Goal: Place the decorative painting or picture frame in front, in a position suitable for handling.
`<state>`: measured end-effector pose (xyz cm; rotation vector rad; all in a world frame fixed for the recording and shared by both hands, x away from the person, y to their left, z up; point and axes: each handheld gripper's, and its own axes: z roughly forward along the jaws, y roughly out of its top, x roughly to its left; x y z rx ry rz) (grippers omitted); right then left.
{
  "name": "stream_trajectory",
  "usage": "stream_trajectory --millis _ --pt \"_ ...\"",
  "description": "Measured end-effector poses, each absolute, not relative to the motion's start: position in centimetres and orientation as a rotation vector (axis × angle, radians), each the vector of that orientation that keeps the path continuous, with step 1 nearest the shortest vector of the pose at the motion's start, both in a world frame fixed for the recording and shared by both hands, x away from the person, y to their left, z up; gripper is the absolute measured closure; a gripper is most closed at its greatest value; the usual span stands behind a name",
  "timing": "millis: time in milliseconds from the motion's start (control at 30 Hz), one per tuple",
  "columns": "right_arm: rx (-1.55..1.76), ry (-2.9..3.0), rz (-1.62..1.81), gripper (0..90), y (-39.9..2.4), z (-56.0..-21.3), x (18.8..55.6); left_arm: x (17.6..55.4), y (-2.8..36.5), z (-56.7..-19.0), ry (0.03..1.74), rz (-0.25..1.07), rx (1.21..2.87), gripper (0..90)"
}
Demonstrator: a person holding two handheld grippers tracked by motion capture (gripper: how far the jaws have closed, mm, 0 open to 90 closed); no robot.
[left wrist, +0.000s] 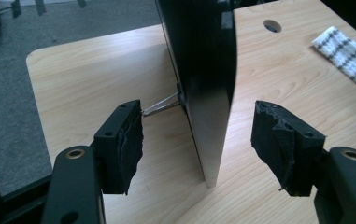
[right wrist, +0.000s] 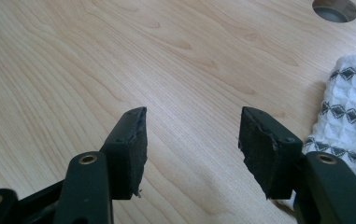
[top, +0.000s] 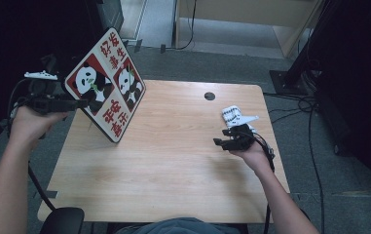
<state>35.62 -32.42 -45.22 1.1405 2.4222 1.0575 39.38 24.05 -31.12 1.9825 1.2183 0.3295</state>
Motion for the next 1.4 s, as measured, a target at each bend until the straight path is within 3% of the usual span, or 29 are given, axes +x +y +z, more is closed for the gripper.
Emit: stream_trajectory --millis 200,300,1100,1400 --pt "1.14 2.433 1.051 43.0 -32.3 -45.3 35.6 41.2 24.2 -29.5 1.225 0.286 1.971 39.0" --pt "1.14 2.434 1.045 43.0 -32.3 -45.3 35.6 41.9 24.1 -28.6 1.216 0.324 1.97 43.7" --pt "1.14 2.451 1.042 43.0 -32.2 -45.3 35.4 48.2 21.4 -24.5 1.26 0.261 2.114 48.6" --pt "1.135 2.456 1.047 42.9 -32.2 -45.2 35.4 50.7 21.2 -23.6 1.319 0.197 2.107 56.6"
